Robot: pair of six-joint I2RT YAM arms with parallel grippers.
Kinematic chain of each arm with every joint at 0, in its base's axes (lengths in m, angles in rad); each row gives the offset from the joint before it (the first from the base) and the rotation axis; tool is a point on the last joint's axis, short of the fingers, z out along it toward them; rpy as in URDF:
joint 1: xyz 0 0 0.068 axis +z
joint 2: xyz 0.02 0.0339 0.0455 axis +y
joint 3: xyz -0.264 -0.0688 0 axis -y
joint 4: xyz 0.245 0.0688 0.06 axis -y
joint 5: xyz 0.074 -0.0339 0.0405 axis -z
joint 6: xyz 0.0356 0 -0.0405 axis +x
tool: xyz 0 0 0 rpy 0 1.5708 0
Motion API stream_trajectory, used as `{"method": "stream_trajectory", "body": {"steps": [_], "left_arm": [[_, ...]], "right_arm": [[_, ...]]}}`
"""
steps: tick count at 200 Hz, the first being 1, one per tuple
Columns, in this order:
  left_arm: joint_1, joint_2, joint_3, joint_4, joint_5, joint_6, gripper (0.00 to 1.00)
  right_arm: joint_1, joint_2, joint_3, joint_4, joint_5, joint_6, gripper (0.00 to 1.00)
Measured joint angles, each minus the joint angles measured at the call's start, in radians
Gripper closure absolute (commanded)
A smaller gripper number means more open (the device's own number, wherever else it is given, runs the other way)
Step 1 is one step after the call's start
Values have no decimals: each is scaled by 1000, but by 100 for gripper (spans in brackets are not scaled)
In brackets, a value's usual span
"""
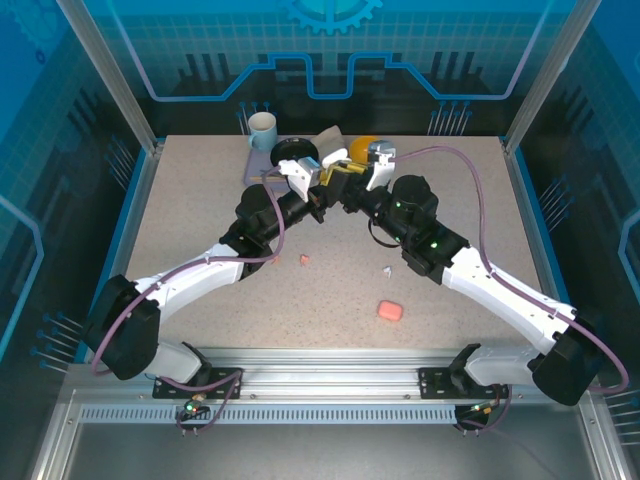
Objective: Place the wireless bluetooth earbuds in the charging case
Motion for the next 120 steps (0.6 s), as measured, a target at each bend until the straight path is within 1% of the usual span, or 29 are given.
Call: {"method": "stream_trajectory", "body": {"steps": [49, 89, 120], "left_arm": [[0, 0, 0, 0, -4, 0, 100], [0, 0, 0, 3, -6, 0, 100], [0, 0, 0, 3, -10, -1, 100]], "right_arm": [[6, 0, 5, -9, -3, 0, 60], [8, 2, 32, -42, -2, 1, 51], [7, 16, 63, -68, -3, 6, 41]]}}
